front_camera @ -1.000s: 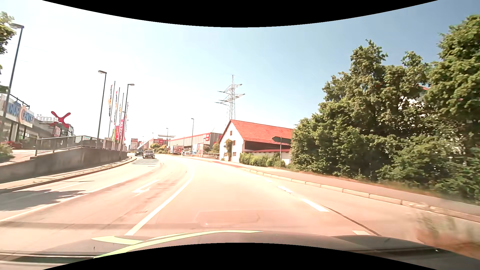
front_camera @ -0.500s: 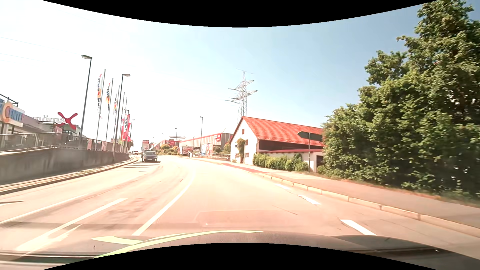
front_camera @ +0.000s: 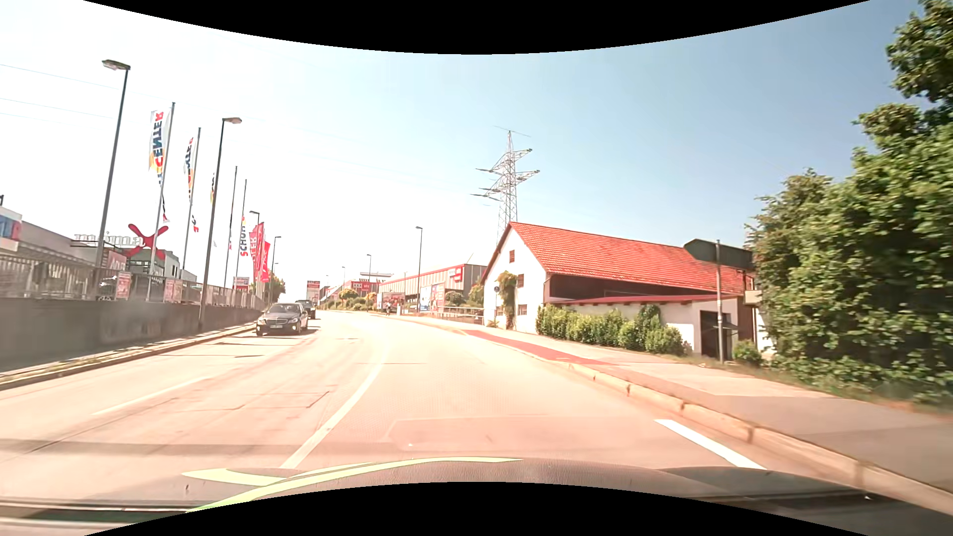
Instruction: Follow the waypoints while adhering to traffic rules and regulations
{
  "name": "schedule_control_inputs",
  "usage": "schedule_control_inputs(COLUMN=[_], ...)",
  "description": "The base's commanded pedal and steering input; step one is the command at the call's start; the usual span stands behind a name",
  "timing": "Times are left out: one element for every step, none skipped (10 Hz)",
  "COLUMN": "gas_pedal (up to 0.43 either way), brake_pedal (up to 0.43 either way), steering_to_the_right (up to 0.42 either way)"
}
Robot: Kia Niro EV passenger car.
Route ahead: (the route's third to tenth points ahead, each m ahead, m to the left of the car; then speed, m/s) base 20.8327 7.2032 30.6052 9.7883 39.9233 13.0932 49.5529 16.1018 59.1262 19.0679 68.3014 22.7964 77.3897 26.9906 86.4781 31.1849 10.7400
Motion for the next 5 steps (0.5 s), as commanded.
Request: schedule_control_inputs(gas_pedal=[0.177, 0.177, 0.177, 0.177, 0.177], brake_pedal=[0.0, 0.0, 0.0, 0.0, 0.0], steering_to_the_right=[-0.055, -0.055, -0.055, -0.055, -0.055])
